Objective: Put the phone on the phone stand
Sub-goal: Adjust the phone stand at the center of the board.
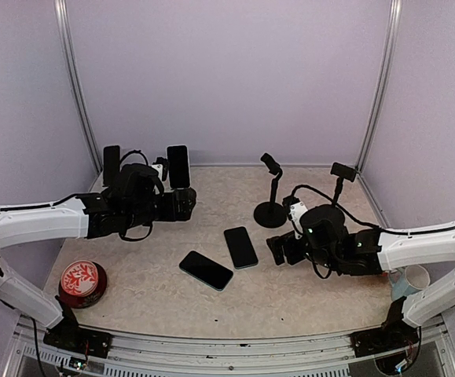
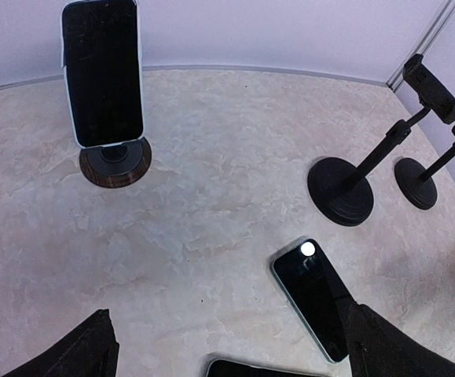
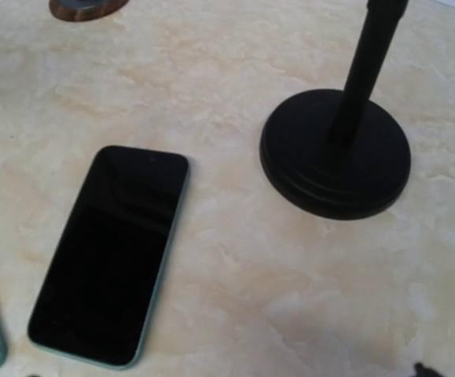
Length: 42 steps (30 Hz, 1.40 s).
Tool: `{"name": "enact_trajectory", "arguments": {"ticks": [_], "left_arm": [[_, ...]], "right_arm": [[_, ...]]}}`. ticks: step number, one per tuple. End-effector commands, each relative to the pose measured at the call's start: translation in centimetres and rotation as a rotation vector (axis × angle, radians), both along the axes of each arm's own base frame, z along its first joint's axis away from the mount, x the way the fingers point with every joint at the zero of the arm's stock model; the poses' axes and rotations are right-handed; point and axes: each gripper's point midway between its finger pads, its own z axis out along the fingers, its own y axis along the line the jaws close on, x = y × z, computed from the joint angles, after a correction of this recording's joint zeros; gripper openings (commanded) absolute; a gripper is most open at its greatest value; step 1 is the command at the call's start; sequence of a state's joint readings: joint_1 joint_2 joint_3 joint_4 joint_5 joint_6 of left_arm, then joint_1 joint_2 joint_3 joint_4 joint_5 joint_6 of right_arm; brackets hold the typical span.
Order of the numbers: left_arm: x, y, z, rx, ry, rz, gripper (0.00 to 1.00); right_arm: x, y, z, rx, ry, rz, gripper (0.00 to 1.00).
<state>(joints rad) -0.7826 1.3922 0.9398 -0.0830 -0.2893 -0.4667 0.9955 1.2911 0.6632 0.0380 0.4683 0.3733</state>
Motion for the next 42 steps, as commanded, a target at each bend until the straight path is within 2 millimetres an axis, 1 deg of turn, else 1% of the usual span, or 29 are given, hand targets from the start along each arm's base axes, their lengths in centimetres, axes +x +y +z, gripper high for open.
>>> {"name": "enact_trajectory", "arguments": {"ticks": [1,5,6,10,13,17,19,22,26,30,35,38,42], "left_arm": [[-1.0,0.1,0.4,-0.042,-0.004,-0.010,0.99],[-1.2,0.3,0.4,-0.045,-0.005,-0.007,0.99],[-1.2,0.3,0.5,-0.047,-0.005,-0.007,0.99],[-1.2,0.4,0.5,-0.048,-0.007,-0.006,0.99],[-1.3,0.3,0.4,-0.048,-0.003,-0.006,0.99],[-1.3,0.3,0.3,-0.048,0.000,-0.005,0.99],[-1.4,0.3,0.4,-0.048,-0.001,-0.005,0.99],[-1.4,0.4,0.4,-0.047,-0.004,-0.004,0.99],[-1.5,0.5,0.5,-0.046,-0.004,-0.003,0.99],[-1.7,0.8,0.3,-0.039,-0.002,0.003,0.99],[-1.9,1.3,0.3,-0.032,-0.006,0.016,0.99],[-2.0,1.6,0.3,-0.028,-0.007,0.021,0.99],[-2.0,1.8,0.2,-0.020,-0.005,0.029,0.99]], "right_arm": [[1.6,-0.5,1.5,0.015,-0.014,-0.070,1.00],[3.2,-1.7,2.7,0.016,-0.020,-0.135,1.00],[3.6,-1.6,3.3,0.019,-0.030,-0.138,1.00],[5.3,-1.6,6.2,0.043,-0.078,-0.144,1.00],[6.8,-1.8,8.7,0.102,-0.100,-0.160,1.00],[8.4,-2.2,11.4,0.160,-0.144,-0.176,0.99],[9.3,-2.3,12.3,0.173,-0.160,-0.189,0.98],[10.9,-2.6,13.2,0.199,-0.165,-0.222,0.96],[12.4,-2.2,14.4,0.330,-0.164,-0.211,0.92],[13.7,-1.9,14.9,0.438,-0.132,-0.202,0.90],[14.9,-0.5,15.1,0.475,-0.106,-0.166,0.87],[15.5,0.6,14.6,0.487,-0.076,-0.140,0.86],[16.0,1.1,13.4,0.506,-0.033,-0.151,0.83]]}}
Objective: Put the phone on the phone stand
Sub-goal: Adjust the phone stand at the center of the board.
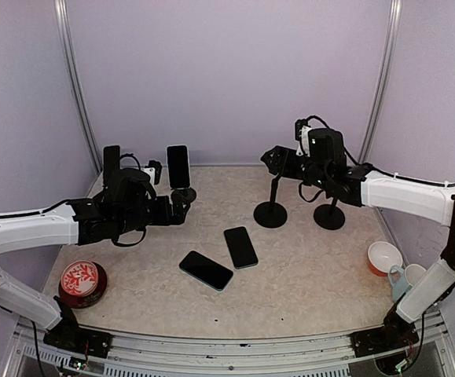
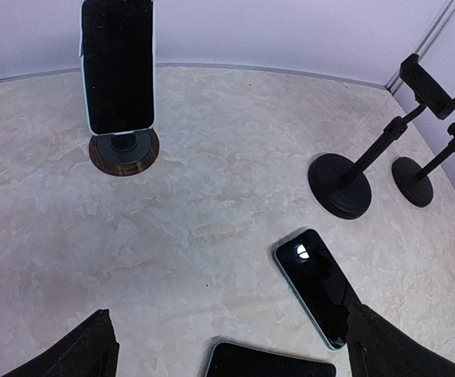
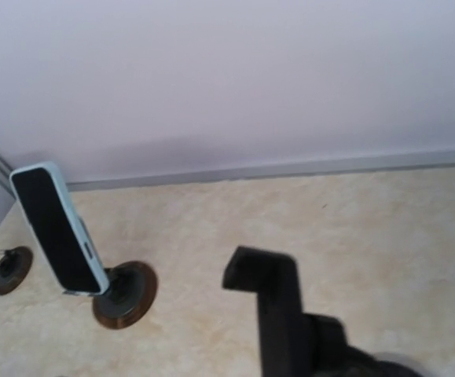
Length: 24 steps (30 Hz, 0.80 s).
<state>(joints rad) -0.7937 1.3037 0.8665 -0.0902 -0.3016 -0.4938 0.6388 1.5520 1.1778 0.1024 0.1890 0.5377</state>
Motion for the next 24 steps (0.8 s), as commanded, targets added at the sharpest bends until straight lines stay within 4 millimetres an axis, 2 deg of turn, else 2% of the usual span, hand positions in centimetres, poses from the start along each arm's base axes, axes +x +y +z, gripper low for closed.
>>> {"name": "enact_trajectory", "arguments": {"ticks": [1,6,24], "left_arm": [[-0.4,0.6,0.2,0.004,-0.006,0.017,0.99],[-0.5,1.0,0.5,0.003,-0.016,0.029,0.99],[-0.5,1.2,0.7,-0.006,-0.018,0.041,0.99]], "right_arm": [[0.7,0.6,-0.2,0.066,0.030,0.010,0.82],[1.1,0.1,-0.8,0.091,0.047,-0.018,0.78],[1.8,0.8,-2.7,0.150,0.104,0.021,0.58]]}}
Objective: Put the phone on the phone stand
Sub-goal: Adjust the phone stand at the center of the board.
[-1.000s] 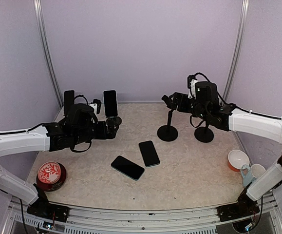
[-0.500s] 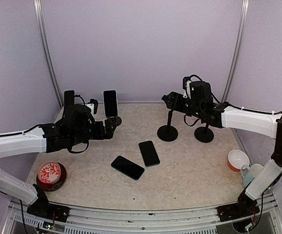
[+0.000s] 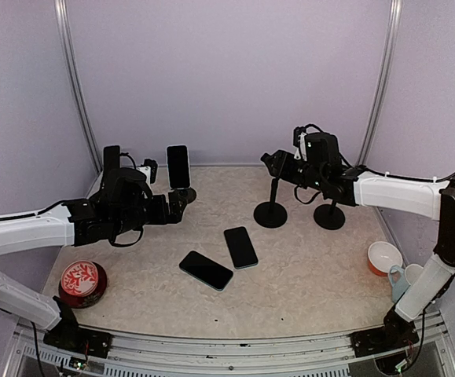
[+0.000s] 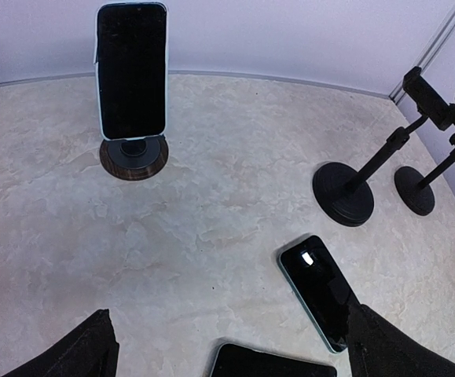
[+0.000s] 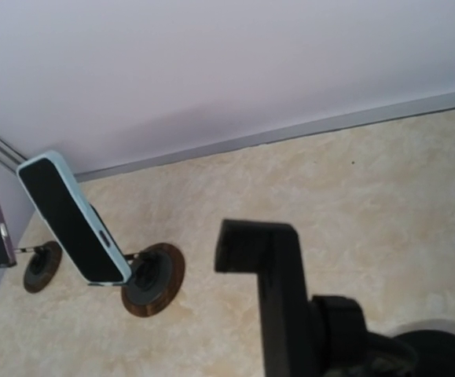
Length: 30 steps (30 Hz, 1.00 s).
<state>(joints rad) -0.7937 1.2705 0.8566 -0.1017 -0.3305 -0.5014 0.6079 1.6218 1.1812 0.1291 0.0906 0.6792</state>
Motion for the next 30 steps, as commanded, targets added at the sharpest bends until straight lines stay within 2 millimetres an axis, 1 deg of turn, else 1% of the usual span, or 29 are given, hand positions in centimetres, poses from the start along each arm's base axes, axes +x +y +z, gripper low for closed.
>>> {"name": "enact_trajectory", "arguments": {"ticks": [1,6,13,16,20,23,27,30], "left_arm": [[-0.3,0.4,0.0,-0.001,-0.001,0.013,0.99],[-0.4,0.4,-0.2,-0.003,0.003,0.016,0.99],[-0.4,0.5,-0.3,-0.005,0.002,0.020,0.99],[-0.3,0.5,-0.4,-0.004,0.002,0.021,0.99],[-0.3,0.5,-0.5,-0.002,0.004,0.021,0.99],[-0.4,0.5,-0.6,0.000,0.005,0.021,0.99],[-0.4,0.5,-0.8,0.001,0.007,0.021,0.99],[-0.4,0.5,-0.6,-0.002,0.005,0.022,0.99]], "right_arm": [[0.7,-0.2,-0.1,0.030,-0.005,-0.005,0.58],[0.8,-0.2,-1.0,0.021,0.017,-0.010,0.57],[1.1,-0.2,-1.6,0.023,0.027,-0.012,0.55],[0.9,0.5,-1.8,0.036,0.037,0.021,0.49],[0.8,0.4,-2.2,0.039,0.043,0.022,0.42],[0.8,0.5,-2.2,0.043,0.041,0.024,0.35],[0.7,0.4,-2.1,0.032,0.031,0.028,0.19],[0.6,0.1,-2.0,0.017,0.026,0.022,0.09]]}}
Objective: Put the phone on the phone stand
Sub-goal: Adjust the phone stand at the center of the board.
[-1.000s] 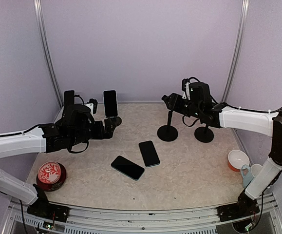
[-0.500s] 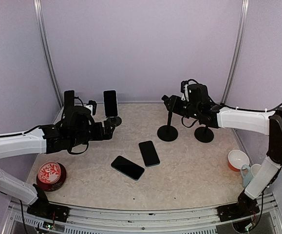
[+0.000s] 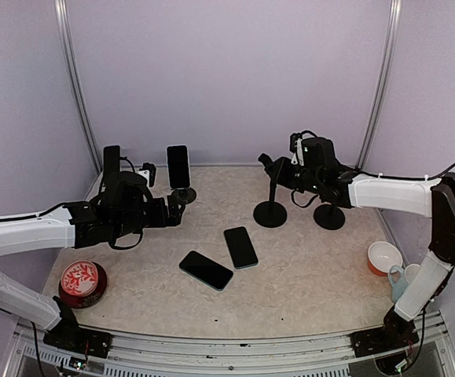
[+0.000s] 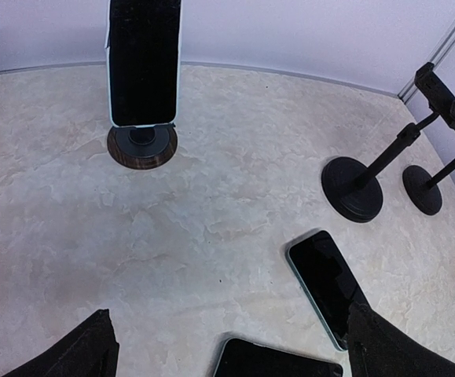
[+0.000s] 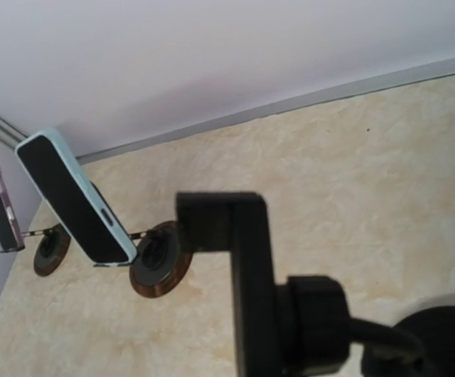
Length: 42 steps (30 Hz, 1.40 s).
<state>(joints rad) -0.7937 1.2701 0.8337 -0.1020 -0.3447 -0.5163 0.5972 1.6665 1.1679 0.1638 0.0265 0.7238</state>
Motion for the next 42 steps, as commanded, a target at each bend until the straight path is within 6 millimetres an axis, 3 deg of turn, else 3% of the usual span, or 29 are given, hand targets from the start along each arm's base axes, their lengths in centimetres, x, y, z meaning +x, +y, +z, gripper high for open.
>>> {"name": "enact_trajectory", "arguments": {"ticks": [1,5,10,16,27,42], "left_arm": [[-0.3,0.1,0.4,-0.012,-0.013,0.002,0.99],[-0.3,0.0,0.4,-0.012,-0.011,-0.001,0.99],[-0.4,0.1,0.4,-0.012,-0.013,-0.003,0.99],[-0.4,-0.1,0.4,-0.022,-0.013,-0.010,0.99],[-0.5,-0.4,0.6,-0.038,-0.014,-0.022,0.99],[-0.4,-0.6,0.7,-0.033,-0.015,-0.028,0.99]], "right_arm": [[0.2,-0.9,0.2,-0.028,-0.031,-0.014,0.08],[-0.2,-1.0,0.9,-0.056,-0.063,0.011,0.06],[-1.1,-1.5,3.2,-0.076,-0.137,0.092,0.02],[-2.7,-1.8,5.3,-0.047,-0.200,0.299,0.00],[-6.8,0.9,6.0,-0.054,-0.233,0.744,0.01],[-9.4,1.4,5.5,-0.008,-0.184,1.028,0.02]]}}
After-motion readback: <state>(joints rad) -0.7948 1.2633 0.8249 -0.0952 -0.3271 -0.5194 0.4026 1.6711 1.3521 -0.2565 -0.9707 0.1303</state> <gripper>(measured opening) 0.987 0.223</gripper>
